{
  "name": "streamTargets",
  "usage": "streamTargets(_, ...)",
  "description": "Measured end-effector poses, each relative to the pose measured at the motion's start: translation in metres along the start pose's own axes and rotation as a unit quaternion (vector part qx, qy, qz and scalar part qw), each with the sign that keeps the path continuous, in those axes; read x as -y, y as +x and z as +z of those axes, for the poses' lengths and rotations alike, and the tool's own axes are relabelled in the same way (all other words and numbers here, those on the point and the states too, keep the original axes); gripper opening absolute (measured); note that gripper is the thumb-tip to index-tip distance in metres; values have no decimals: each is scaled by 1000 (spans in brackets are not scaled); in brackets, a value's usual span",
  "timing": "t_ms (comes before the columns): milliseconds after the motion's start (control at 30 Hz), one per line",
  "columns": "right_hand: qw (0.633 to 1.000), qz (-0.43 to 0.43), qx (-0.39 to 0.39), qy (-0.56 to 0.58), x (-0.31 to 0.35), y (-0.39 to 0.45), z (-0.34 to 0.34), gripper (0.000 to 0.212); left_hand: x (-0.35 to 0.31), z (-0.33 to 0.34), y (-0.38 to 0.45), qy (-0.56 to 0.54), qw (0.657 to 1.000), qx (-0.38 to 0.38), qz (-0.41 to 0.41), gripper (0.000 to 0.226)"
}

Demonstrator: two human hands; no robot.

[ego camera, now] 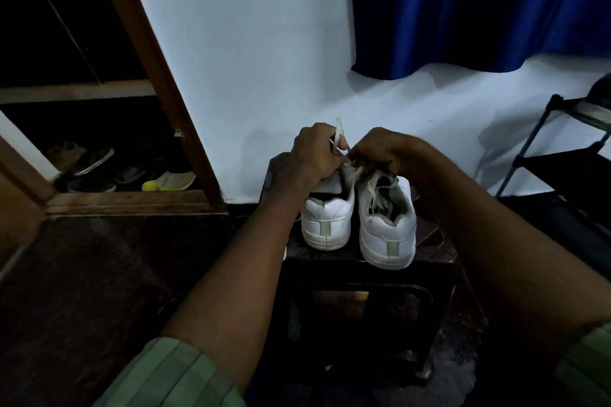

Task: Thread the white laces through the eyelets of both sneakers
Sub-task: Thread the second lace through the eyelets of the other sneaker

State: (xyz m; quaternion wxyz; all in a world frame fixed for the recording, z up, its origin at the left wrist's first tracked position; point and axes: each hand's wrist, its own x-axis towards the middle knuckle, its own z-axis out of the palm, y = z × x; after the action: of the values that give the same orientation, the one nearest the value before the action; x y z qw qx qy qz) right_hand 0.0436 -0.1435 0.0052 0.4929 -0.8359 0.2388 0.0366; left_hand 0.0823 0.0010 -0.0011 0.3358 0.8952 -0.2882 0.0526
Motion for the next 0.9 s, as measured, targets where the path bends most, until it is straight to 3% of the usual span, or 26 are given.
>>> streamTargets(267, 1000, 13, 1, 5, 0, -4, -3, 28, 1, -1, 2, 30, 998, -62, -11, 28)
streamTargets(633, 1000, 18, 3, 8, 2, -4, -2, 16, -1, 1, 3, 38, 999, -14, 8, 31)
streamTargets(700, 1000, 17, 10, 10, 1, -4, -3, 7, 0, 1, 3, 14, 1000, -21, 9, 29)
streamTargets(833, 999, -20, 15, 20, -5, -7, -4, 35, 7, 4, 1, -79, 994, -53, -58, 22)
streamTargets(900, 998, -55, -6, -5, -8, -8, -3, 21, 11, 5, -1, -130, 986, -37, -94, 21)
